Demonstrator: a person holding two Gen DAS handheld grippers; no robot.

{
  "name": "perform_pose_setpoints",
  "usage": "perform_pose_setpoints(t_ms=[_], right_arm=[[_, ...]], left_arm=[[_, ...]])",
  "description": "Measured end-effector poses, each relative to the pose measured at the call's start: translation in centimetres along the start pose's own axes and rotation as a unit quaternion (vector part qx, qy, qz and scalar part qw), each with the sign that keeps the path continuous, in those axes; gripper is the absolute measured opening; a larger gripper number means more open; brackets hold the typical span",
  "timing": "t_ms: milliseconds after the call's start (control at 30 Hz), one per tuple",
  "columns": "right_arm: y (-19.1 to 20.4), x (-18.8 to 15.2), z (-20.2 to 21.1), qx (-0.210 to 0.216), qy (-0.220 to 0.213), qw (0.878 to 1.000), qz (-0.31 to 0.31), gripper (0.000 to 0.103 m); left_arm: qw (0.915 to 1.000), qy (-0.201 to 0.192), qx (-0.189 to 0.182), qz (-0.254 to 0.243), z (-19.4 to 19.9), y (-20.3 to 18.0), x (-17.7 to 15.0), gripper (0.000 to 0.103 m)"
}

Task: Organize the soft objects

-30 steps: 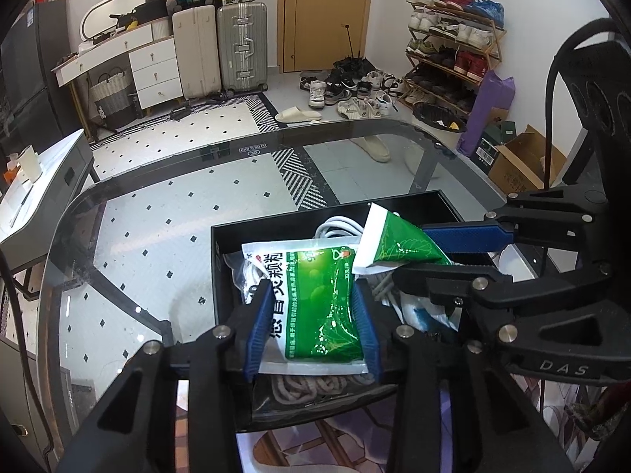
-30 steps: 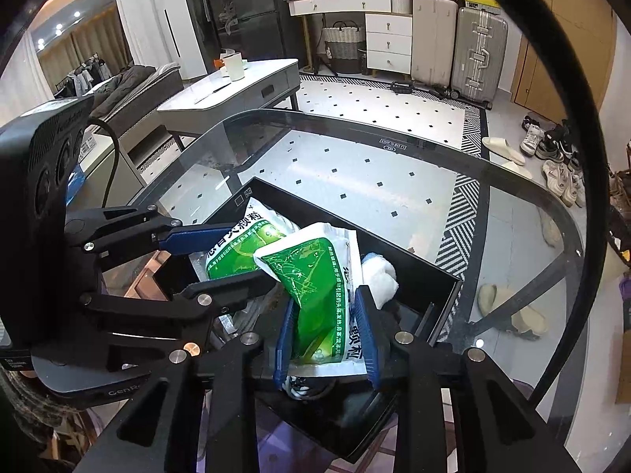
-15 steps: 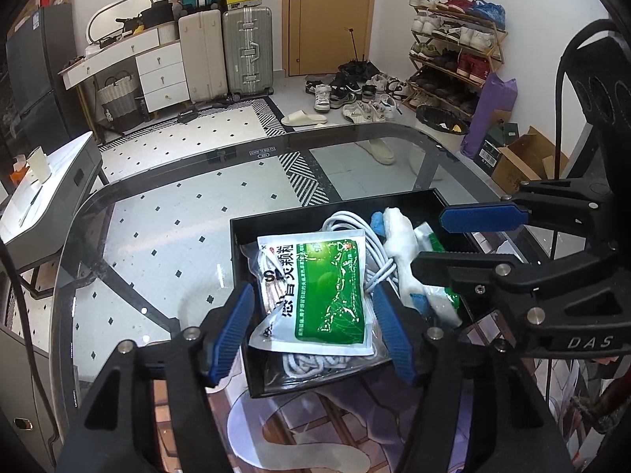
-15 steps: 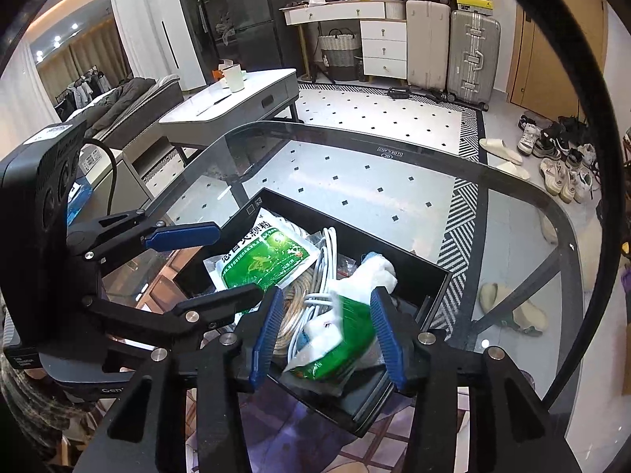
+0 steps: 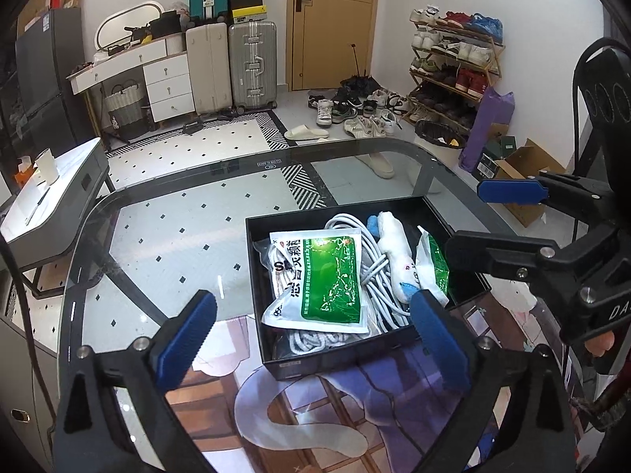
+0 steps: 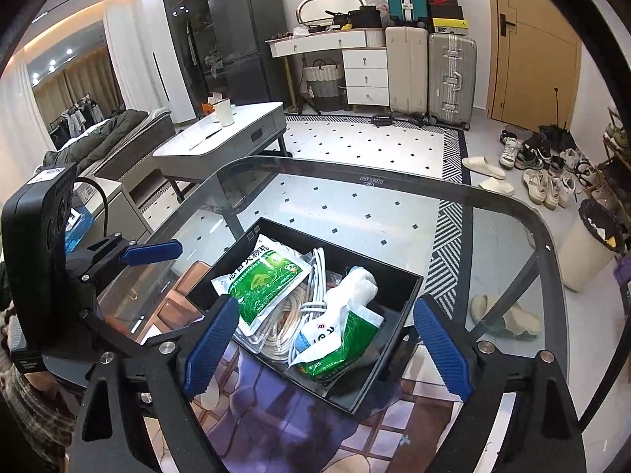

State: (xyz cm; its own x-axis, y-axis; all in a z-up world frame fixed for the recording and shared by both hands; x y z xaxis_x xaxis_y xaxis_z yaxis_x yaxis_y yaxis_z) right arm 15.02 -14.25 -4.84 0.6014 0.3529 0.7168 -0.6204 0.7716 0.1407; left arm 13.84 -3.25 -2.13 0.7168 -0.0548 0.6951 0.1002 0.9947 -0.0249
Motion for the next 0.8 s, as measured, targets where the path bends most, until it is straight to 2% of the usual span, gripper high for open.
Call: perform_pose_setpoints(t_ms=[100, 333, 533, 800], right_arm=[[-0.4, -0.2, 1.1, -0.006, -0.021, 1.000, -0.009, 0.100], [-1.6, 0.1, 4.3, -0.018, -0.084, 0.996, -0.033, 0.102], [-2.2, -0.2, 5.2, -0.026, -0.096, 0.994, -0.046, 0.102], [-1.3, -1.5, 5.0, -0.051, -0.119, 0.991, -0.023, 0.102]], left_arm=[[0.9999, -0.012, 0.002, 0.007, 0.6, 0.2, 0.1, 0.103], [0.9986, -0.047, 0.005, 0.023, 2.3, 0.6, 0.3, 0.103], [0.9971, -0.063, 0.027, 0.034, 2.9, 1.4, -0.1, 0.103], [0.9958, -0.076, 0.026, 0.044, 3.0, 1.7, -0.7, 0.103]])
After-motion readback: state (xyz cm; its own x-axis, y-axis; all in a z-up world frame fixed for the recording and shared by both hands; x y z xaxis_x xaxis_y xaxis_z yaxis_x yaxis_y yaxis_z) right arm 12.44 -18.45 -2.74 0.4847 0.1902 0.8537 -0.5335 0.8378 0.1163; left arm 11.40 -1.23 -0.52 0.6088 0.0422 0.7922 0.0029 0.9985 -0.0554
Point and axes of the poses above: each gripper's, at about its wrist camera, not at the fingertips, and z roughly against the way its jaws point, y to its left, x to its top, the point moved 9 cm from there along -z, roughly the way its jaws point, and after that the axes turned 3 degrees about x, right-handed, at the moved point
